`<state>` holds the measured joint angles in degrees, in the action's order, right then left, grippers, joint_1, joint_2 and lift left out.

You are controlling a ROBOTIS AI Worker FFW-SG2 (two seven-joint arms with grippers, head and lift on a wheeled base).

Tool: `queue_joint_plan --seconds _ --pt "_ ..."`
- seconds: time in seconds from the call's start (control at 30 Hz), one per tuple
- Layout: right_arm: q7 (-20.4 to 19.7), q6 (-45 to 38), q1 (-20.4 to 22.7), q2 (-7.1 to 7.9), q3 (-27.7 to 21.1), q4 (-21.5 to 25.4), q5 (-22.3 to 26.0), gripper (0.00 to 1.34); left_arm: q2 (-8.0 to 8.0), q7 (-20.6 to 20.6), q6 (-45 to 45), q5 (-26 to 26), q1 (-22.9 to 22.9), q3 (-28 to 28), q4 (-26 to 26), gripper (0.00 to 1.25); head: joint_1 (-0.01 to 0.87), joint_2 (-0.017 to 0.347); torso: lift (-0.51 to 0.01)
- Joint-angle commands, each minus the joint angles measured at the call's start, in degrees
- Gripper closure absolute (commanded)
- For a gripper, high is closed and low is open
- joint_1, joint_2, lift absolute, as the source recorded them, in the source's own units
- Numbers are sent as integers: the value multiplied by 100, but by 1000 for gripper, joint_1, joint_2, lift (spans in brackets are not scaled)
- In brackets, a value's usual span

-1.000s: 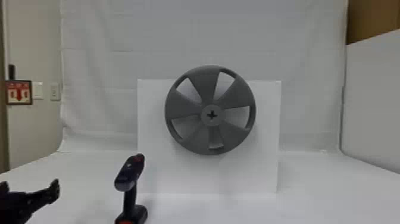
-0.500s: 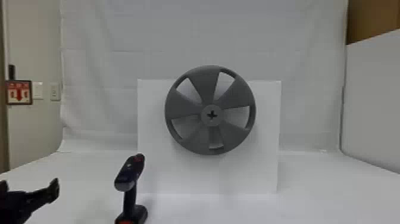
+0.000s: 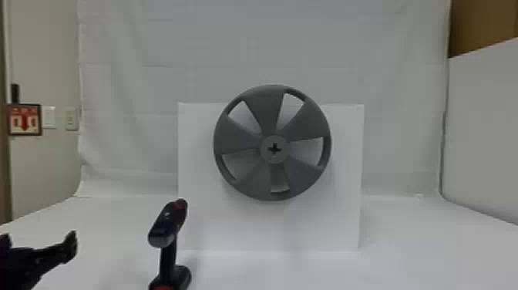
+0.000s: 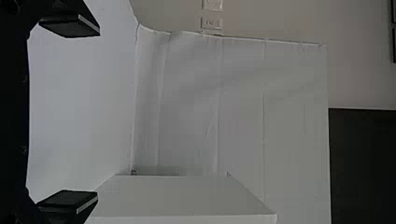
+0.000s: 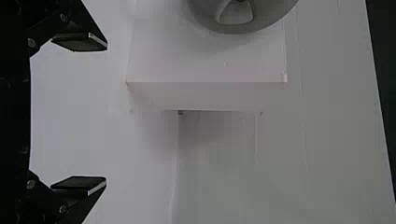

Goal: Grasp the drill and bring into the middle of wheel

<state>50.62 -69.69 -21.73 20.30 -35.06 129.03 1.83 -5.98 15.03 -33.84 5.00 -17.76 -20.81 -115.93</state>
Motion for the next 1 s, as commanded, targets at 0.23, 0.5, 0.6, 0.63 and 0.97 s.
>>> queue_joint_plan --seconds 0.23,0.5,0.6,0.63,0.97 --pt "0 -1 2 1 0 0 -16 266 0 0 0 1 1 -2 0 59 54 31 -403" --pt "0 -1 2 -17 0 0 -43 265 0 0 0 -34 -25 16 0 59 54 31 -403" --pt "0 -1 2 -17 -9 0 -43 265 0 0 0 -61 -25 42 0 59 54 31 -403" --pt "0 -1 2 -17 0 0 -51 265 0 0 9 -61 -25 42 0 59 54 31 -403" --pt "0 -1 2 -26 -9 0 -51 266 0 0 9 -52 -43 42 0 59 54 31 -403"
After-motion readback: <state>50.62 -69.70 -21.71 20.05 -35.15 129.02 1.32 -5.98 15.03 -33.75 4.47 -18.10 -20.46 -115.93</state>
